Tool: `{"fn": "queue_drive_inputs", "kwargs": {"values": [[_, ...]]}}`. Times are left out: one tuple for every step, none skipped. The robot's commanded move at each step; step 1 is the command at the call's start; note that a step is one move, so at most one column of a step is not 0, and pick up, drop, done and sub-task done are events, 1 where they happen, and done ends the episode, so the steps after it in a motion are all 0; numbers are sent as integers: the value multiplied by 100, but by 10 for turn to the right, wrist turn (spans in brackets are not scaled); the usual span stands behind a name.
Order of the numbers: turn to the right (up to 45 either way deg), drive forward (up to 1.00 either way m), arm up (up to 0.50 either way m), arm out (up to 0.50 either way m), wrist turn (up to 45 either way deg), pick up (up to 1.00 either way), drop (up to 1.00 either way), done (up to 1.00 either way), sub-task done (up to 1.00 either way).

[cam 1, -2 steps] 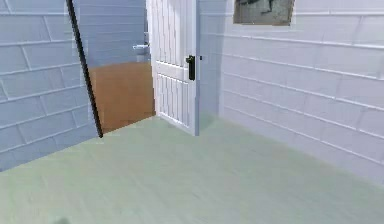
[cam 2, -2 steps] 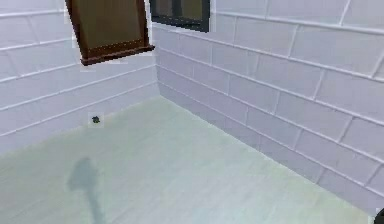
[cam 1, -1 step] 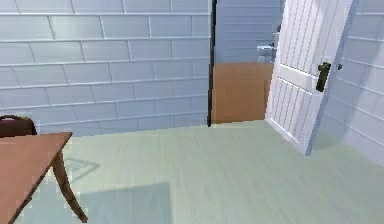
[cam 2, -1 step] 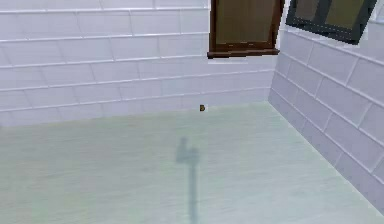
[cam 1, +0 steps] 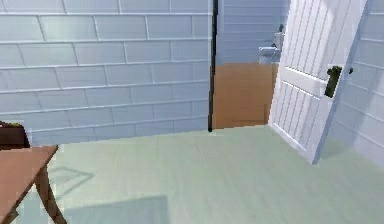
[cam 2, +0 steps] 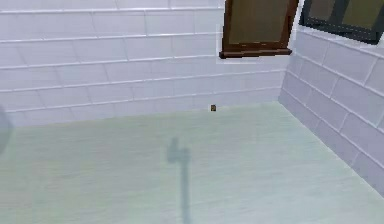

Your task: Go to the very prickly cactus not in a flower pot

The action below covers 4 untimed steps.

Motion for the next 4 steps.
{"fn": "queue_drive_inputs", "kwargs": {"values": [[180,0,0,0,0,0,0,0,0],[0,100,0,0,0,0,0,0,0],[0,100,0,0,0,0,0,0,0],[0,40,0,0,0,0,0,0,0]]}}
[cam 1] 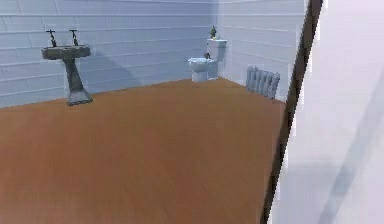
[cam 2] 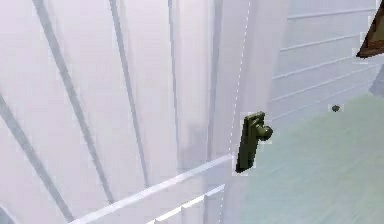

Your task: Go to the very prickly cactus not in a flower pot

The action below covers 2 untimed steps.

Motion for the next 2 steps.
{"fn": "queue_drive_inputs", "kwargs": {"values": [[-270,0,0,0,0,0,0,0,0],[0,45,0,0,0,0,0,0,0]]}}
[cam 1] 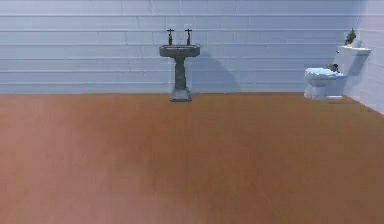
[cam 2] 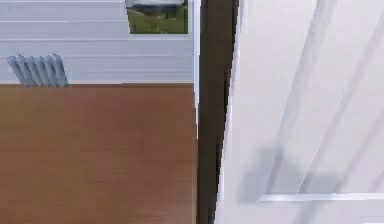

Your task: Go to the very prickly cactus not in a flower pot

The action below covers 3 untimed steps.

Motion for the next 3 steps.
{"fn": "queue_drive_inputs", "kwargs": {"values": [[-450,0,0,0,0,0,0,0,0],[0,40,0,0,0,0,0,0,0],[-360,0,0,0,0,0,0,0,0]]}}
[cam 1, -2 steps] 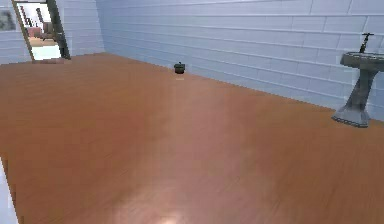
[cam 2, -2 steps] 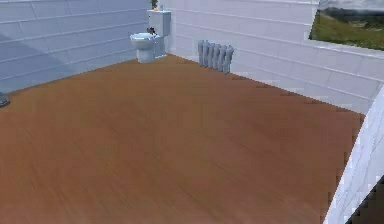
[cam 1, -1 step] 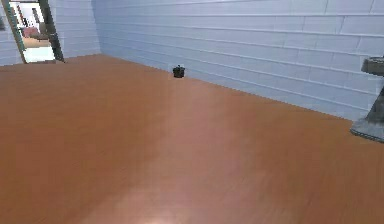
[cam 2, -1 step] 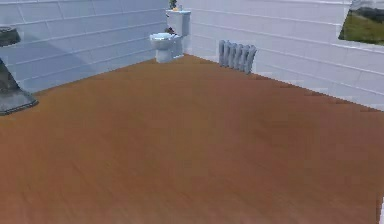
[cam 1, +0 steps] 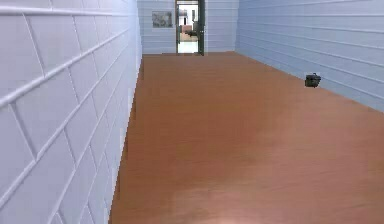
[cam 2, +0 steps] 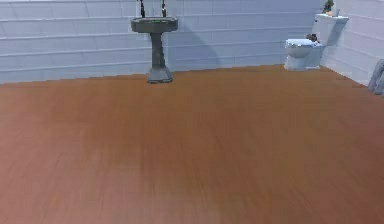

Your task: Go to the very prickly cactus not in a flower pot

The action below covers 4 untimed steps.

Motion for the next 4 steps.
{"fn": "queue_drive_inputs", "kwargs": {"values": [[0,100,0,0,0,0,0,0,0],[0,100,0,0,0,0,0,0,0],[0,100,0,0,0,0,0,0,0],[0,100,0,0,0,0,0,0,0]]}}
